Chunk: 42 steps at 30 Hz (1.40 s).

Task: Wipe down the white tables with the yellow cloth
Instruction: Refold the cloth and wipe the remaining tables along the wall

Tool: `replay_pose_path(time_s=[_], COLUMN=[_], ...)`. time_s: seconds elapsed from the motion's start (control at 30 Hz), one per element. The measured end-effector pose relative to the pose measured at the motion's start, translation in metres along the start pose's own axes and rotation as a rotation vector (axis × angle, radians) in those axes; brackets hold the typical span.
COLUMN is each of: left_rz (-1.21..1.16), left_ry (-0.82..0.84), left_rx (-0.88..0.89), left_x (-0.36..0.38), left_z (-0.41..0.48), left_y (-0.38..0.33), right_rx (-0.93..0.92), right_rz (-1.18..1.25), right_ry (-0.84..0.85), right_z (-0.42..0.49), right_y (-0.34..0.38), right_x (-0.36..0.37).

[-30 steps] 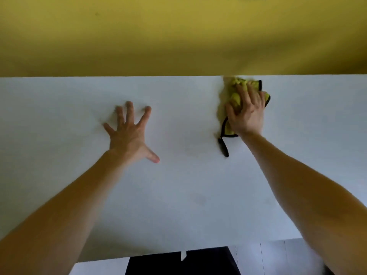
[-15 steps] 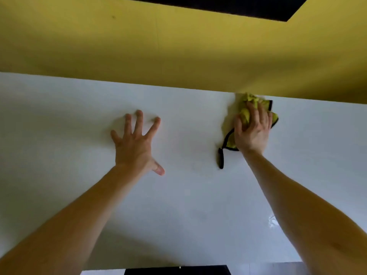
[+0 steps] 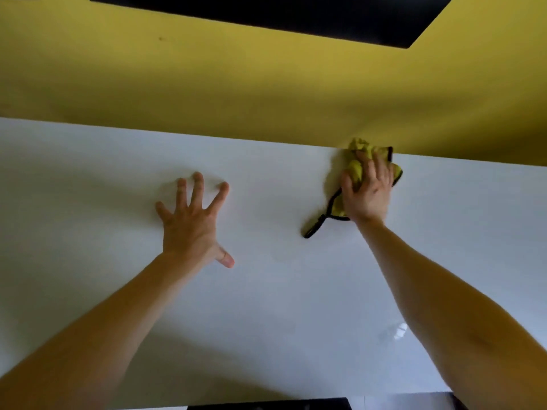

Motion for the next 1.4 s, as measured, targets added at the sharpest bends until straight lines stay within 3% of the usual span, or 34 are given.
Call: replay_pose_path(time_s=[0.07,0.13,0.27,0.33,0.4,0.47,0.5,0.67,0.73,0.77,0.83,0.93,1.03,1.1,1.23,1.33,1.4], left_rz=[-0.002,-0.012,0.014,0.038,0.061,0.050,0.041,0.085,0.094,0.081,0.077,0.093,0.014,0.064,0.215,0.255,0.274], left_ry=[0.008,0.018,0.020,0.005,-0.001,0.005,0.004,0.019,0.038,0.055,0.070,0.053,0.004,0.015,0.101,0.096,0.076], left_rx=[-0.002,-0.006,-0.035,-0.046,-0.055,-0.069,-0.080,-0.043,0.019,0.043,0.044,0.015,0.028,0.089,0.138,0.133,0.141], left_x=[0.001,0.001,0.000,0.002,0.002,0.001,0.001,0.010,0.019,0.024,0.031,0.040,0.041,0.043,0.050,0.050,0.049], left_z=[0.001,0.002,0.002,0.000,0.001,0.000,-0.001,-0.016,-0.025,-0.029,-0.033,-0.033,-0.024,-0.012,0.008,0.011,0.010], left_y=[-0.001,-0.004,-0.006,-0.009,-0.011,-0.013,-0.015,-0.044,-0.065,-0.075,-0.098,-0.130,-0.160,-0.180,-0.207,-0.206,-0.204], right_rx=[0.338,0.386,-0.295,-0.473,-0.605,-0.689,-0.639,-0.028,0.164,0.175,-0.023,-0.488,-0.628,-0.456,0.139,0.450,0.351], right_rz=[-0.087,-0.116,-0.013,0.040,0.082,0.069,0.044,-0.110,-0.112,-0.096,-0.052,-0.013,0.021,0.045,-0.021,-0.046,0.006], right_ry=[-0.034,-0.004,0.025,0.081,0.095,0.086,0.079,0.010,0.065,0.078,0.108,0.141,0.114,0.057,0.006,0.002,0.029], right_z=[0.000,-0.002,-0.019,-0.024,-0.017,-0.003,0.008,0.039,0.029,0.020,-0.006,-0.030,-0.001,0.022,0.037,0.026,0.015], right_y=[-0.009,0.033,0.170,0.205,0.193,0.136,0.096,-0.126,-0.132,-0.109,-0.031,0.057,0.011,-0.073,-0.255,-0.233,-0.152], right_x=[0.002,0.010,0.017,0.013,0.006,0.002,-0.001,-0.017,-0.007,-0.003,-0.001,-0.008,-0.015,-0.012,-0.022,-0.023,-0.022])
Point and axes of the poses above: each hand's wrist, its own z-axis towards the middle knuckle, its own x-axis out of the palm, y = z × x, the point moved 1 cm from there along z, towards the middle knuckle, and after that the axes turned 15 degrees about -z, right-handed, at the moved point
